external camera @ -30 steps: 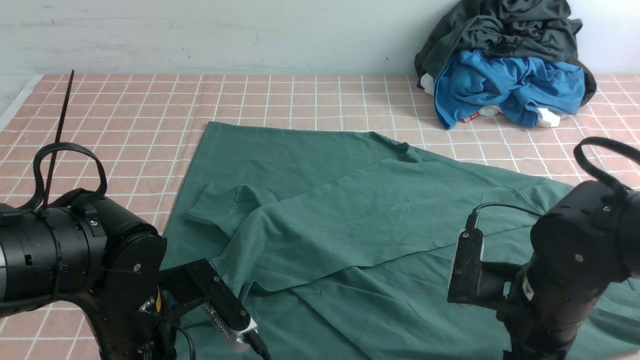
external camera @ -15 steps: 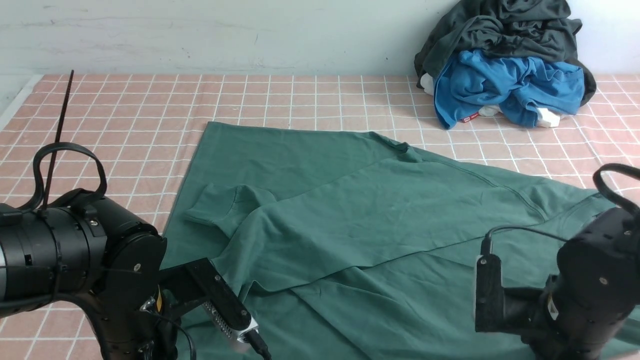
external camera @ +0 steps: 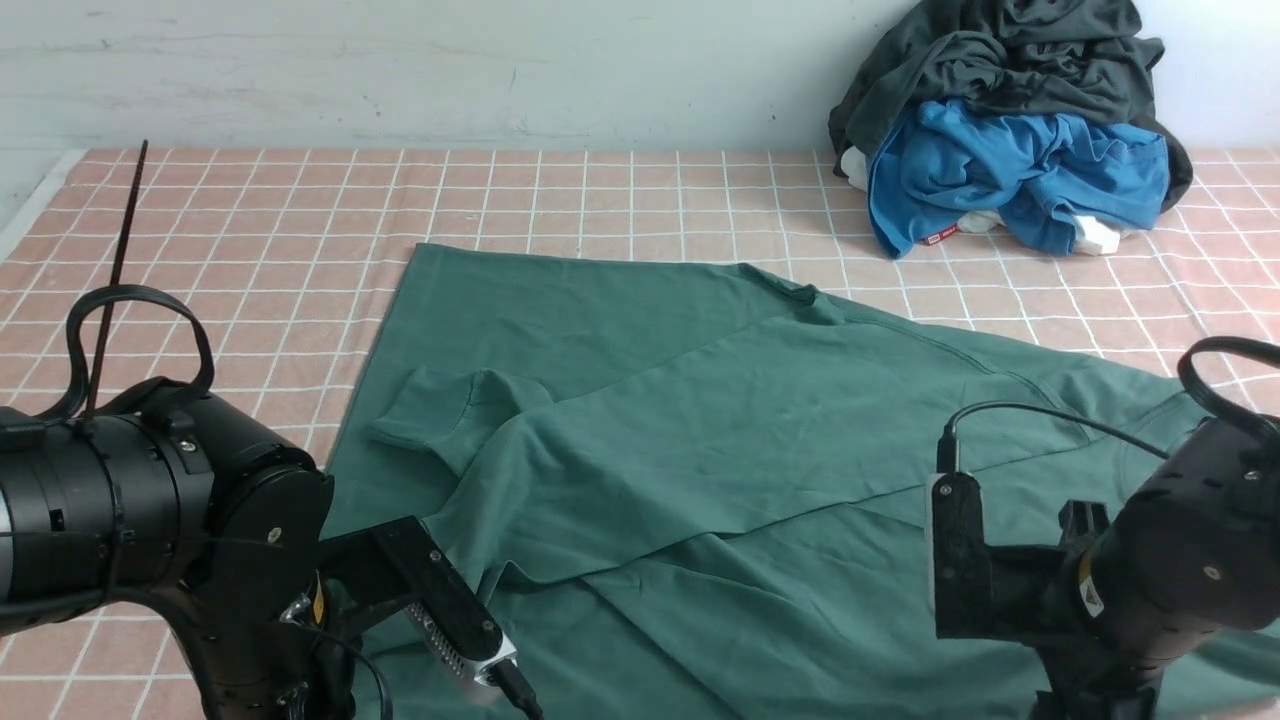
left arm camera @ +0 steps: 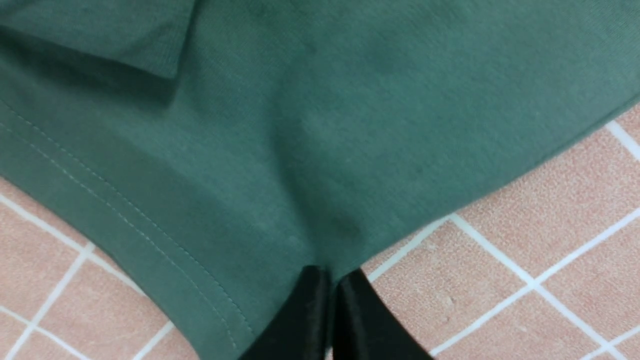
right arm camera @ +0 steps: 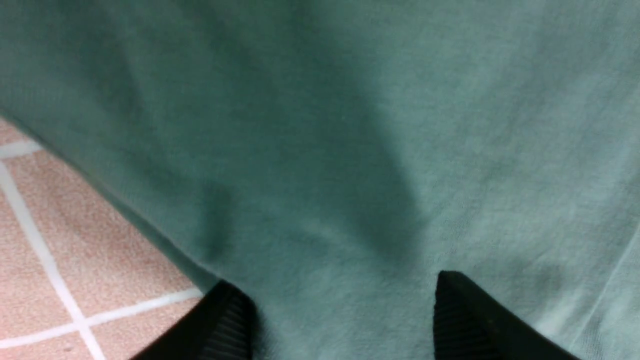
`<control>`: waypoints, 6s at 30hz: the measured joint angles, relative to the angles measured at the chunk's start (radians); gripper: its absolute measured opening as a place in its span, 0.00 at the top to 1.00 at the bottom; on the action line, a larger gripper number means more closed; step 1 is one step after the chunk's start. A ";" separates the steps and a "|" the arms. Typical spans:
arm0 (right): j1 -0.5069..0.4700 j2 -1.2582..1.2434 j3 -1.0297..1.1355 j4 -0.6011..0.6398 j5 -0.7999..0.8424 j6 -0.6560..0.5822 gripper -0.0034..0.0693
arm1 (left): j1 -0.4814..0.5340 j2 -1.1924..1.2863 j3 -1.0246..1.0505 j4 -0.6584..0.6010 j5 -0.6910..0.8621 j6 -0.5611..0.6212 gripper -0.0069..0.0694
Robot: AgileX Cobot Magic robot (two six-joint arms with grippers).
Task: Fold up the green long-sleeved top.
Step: Use both arms simultaneously to clamp the lower edge of the clothing fabric, then use both arms to drag the lower edge of the fabric forward and fold it over the upper edge
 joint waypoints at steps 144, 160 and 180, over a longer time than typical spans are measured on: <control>-0.264 0.704 -1.247 0.009 0.077 0.257 0.94 | 0.365 0.862 -1.407 -0.032 -0.123 0.170 0.89; -0.267 0.702 -1.269 -0.087 0.081 0.622 0.39 | 0.367 0.835 -1.426 -0.004 -0.026 0.028 0.42; -0.334 0.638 -1.285 0.026 0.183 0.738 0.34 | 0.203 0.882 -1.446 -0.207 0.319 0.048 0.89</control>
